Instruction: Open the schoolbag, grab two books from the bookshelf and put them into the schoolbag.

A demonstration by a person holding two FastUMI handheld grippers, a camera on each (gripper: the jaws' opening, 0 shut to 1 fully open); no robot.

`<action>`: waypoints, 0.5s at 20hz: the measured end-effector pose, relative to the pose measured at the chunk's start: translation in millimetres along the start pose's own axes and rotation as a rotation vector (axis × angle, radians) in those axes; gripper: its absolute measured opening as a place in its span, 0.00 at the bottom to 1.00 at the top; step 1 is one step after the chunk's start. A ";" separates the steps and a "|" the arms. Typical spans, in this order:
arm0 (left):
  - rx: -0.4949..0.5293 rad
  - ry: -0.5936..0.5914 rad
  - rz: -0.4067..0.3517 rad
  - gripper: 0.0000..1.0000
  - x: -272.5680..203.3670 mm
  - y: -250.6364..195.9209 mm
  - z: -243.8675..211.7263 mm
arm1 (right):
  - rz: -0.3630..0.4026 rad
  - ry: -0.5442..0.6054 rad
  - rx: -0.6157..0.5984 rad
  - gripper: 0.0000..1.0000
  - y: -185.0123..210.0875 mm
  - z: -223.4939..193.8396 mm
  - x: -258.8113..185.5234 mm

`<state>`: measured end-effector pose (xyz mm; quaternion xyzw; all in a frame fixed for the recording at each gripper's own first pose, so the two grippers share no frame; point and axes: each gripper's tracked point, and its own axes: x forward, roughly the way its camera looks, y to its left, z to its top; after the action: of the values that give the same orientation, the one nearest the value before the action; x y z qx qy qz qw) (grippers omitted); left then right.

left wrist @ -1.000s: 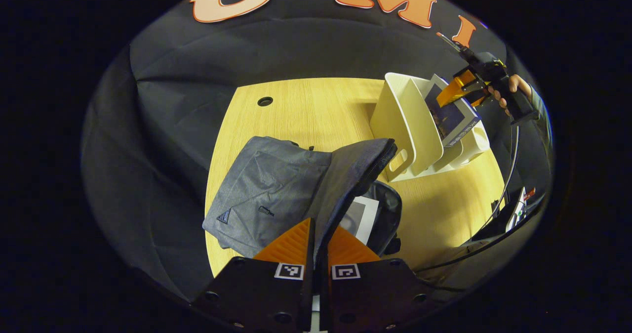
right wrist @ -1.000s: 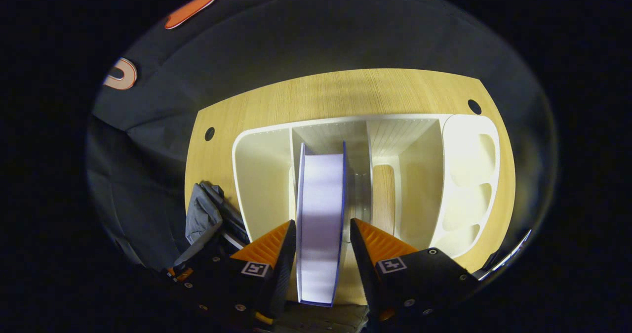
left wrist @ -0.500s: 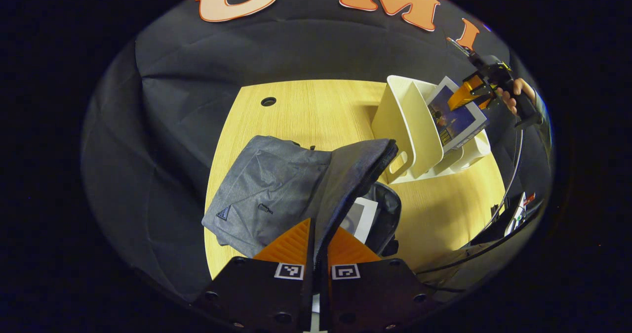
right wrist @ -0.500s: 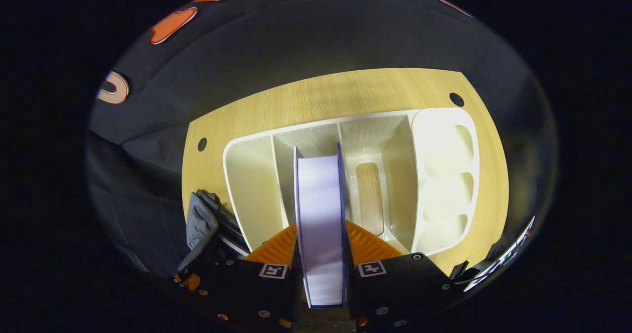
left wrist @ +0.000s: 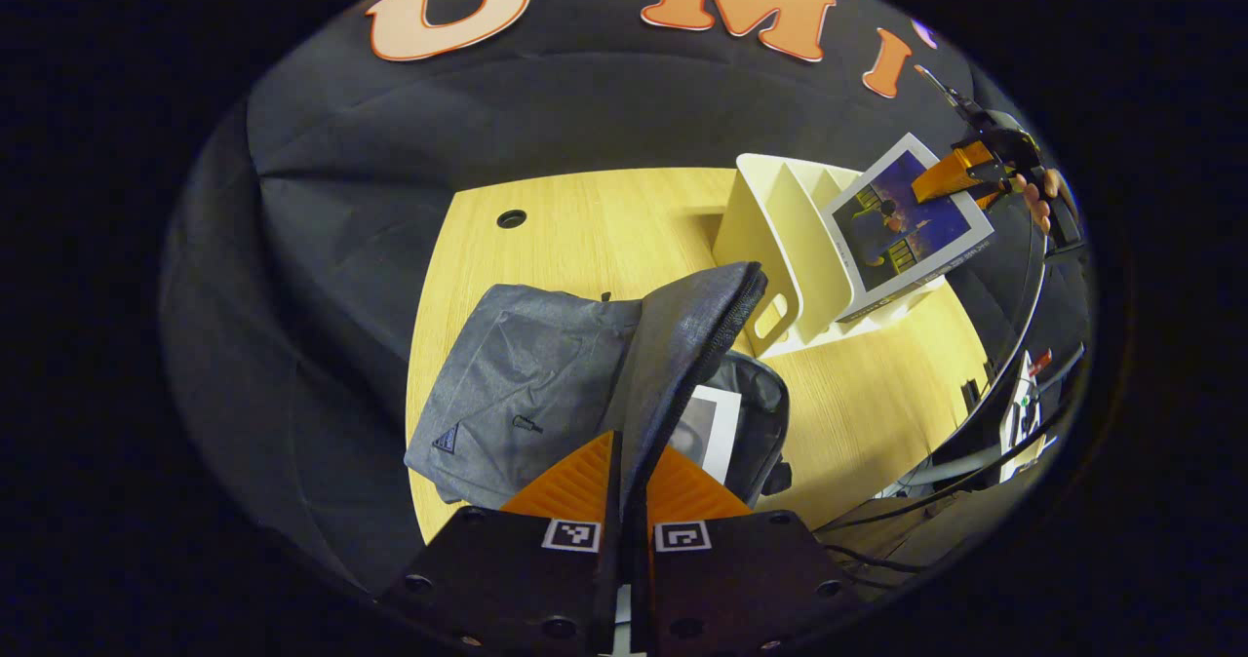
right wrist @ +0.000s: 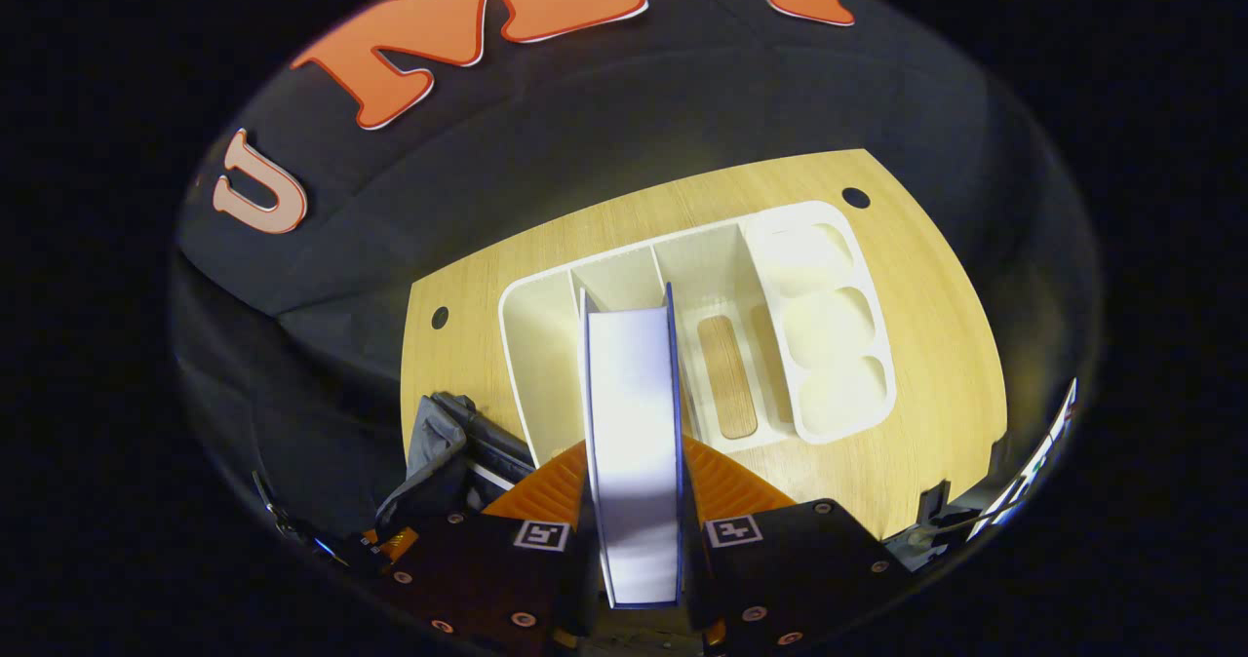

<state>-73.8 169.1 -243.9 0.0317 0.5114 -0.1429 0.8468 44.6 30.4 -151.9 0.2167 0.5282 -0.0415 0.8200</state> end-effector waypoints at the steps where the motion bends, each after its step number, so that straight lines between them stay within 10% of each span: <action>1: 0.017 -0.002 -0.017 0.06 0.5 1.7 -1.2 | -0.002 -0.010 0.022 0.36 -1.6 -8.1 -7.1; 10: 0.154 -0.006 -0.118 0.06 -0.6 14.7 -3.0 | 0.048 -0.051 0.261 0.36 -7.9 -95.0 -49.5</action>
<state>-72.6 183.9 -246.2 0.0660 0.4971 -0.2313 0.8337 -60.1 53.2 -143.7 0.3328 0.4919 -0.0958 0.7988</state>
